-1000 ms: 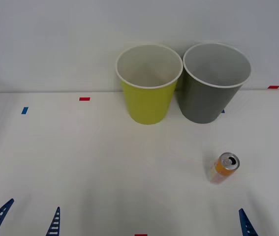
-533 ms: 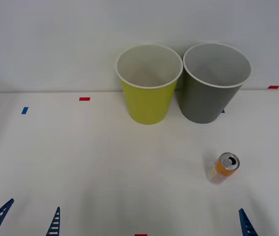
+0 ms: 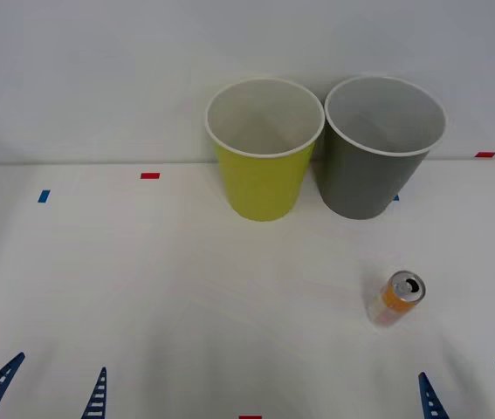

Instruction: Put cans in the gray bin and PET bottles in the light green bin.

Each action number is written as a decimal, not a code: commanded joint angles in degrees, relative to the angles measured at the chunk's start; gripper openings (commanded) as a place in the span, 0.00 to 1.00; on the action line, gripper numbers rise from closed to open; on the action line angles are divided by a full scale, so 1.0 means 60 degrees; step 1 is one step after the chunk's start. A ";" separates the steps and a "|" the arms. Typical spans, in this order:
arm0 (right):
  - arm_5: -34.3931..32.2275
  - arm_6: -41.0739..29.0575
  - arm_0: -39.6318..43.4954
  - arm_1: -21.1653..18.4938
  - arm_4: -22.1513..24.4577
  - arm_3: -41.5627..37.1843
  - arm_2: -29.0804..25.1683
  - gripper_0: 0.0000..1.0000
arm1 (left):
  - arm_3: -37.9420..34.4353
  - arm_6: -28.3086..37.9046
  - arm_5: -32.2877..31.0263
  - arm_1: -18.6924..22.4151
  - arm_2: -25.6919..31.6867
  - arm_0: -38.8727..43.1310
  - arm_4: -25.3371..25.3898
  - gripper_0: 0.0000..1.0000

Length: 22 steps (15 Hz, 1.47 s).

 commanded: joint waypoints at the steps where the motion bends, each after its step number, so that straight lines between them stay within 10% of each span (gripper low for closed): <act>1: -0.0019 0.0910 0.0008 0.0284 -0.0156 0.0285 0.0125 1.00 | 0.0002 0.0000 0.0000 0.0000 0.0000 0.0001 0.0000 1.00; 22: -0.0122 0.1775 -0.2321 0.1031 0.0313 0.1925 0.0769 1.00 | 0.0002 0.0000 0.0000 0.0000 0.0000 0.0001 0.0000 1.00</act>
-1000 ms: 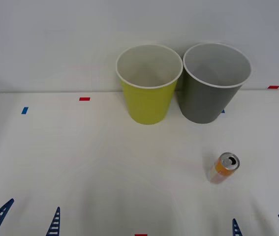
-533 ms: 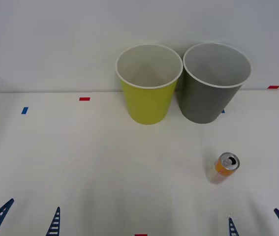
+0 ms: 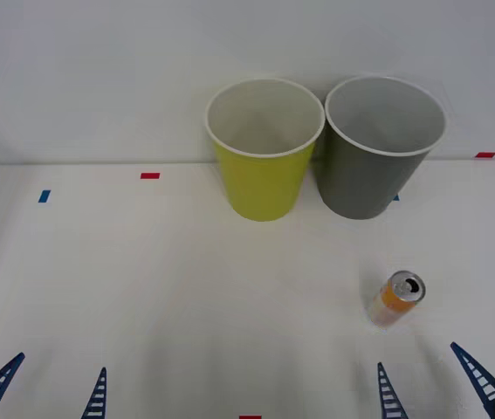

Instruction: Put cans in the gray bin and PET bottles in the light green bin.

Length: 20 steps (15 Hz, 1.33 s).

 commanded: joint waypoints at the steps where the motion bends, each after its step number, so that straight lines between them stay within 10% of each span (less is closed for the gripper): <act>1: 0.0272 -0.0071 -0.0512 0.0324 -0.0233 0.0070 -0.0064 1.00 | -0.0001 0.0000 0.0000 0.0000 0.0000 -0.0001 -0.0001 1.00; 20: 0.2103 -0.0115 -0.2123 0.1745 -0.0673 0.0216 -0.0577 1.00 | -0.0001 0.0000 0.0000 0.0000 0.0000 -0.0001 -0.0001 1.00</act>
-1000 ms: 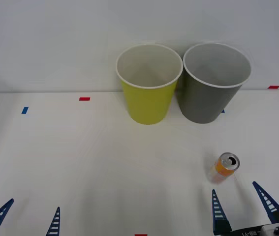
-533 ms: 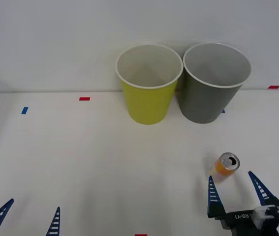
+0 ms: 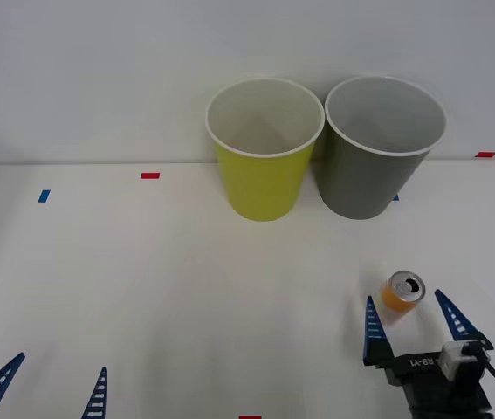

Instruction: Put cans in the gray bin and PET bottles in the light green bin.

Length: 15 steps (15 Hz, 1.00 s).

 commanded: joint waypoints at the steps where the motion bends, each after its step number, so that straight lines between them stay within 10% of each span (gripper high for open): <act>1: 0.0248 -0.0002 -0.0216 0.0057 -0.0058 -0.0015 -0.0058 1.00 | 0.0000 0.0000 0.0000 0.0000 0.0000 0.0000 -0.0001 1.00; 8: 0.0687 0.0013 -0.0538 0.0130 -0.0161 0.0000 -0.0263 1.00 | 0.0000 0.0000 0.0000 0.0000 0.0000 0.0000 -0.0001 1.00; 11: 0.0673 -0.0002 -0.0523 0.0116 -0.0234 -0.0015 -0.0263 0.21 | 0.0000 0.0000 0.0000 0.0000 0.0000 0.0000 -0.0001 1.00; 15: 0.0600 0.0042 -0.0494 0.0116 -0.0351 -0.0015 -0.0263 0.15 | 0.0000 0.0000 0.0000 0.0000 0.0000 0.0000 -0.0001 1.00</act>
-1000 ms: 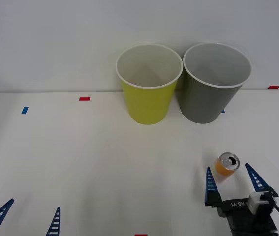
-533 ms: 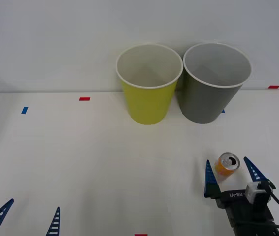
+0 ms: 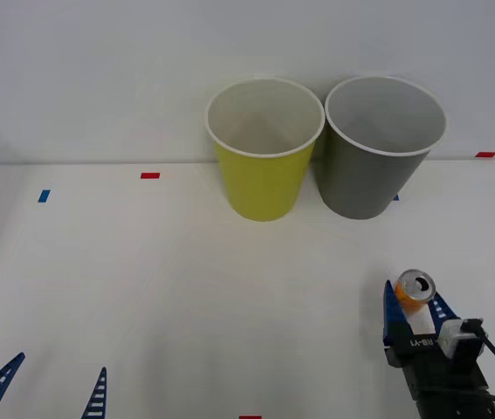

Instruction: Put cans in the gray bin and PET bottles in the light green bin.

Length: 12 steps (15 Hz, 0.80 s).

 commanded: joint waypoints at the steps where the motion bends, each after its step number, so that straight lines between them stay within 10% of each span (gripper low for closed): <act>1: -0.0096 0.0026 0.0042 0.0027 -0.0069 0.0010 0.0000 0.14 | 0.0000 0.0000 0.0000 0.0000 0.0000 0.0000 -0.0001 1.00; 9: -0.0228 0.0114 0.0160 0.0100 -0.0244 -0.0327 -0.0088 0.10 | 0.0000 0.0000 0.0000 0.0000 0.0000 0.0000 -0.0001 1.00; 12: 0.1661 0.0231 0.0614 0.0173 -0.0303 -0.2158 -0.0381 0.09 | 0.0000 0.0000 0.0000 0.0000 0.0000 0.0000 -0.0001 1.00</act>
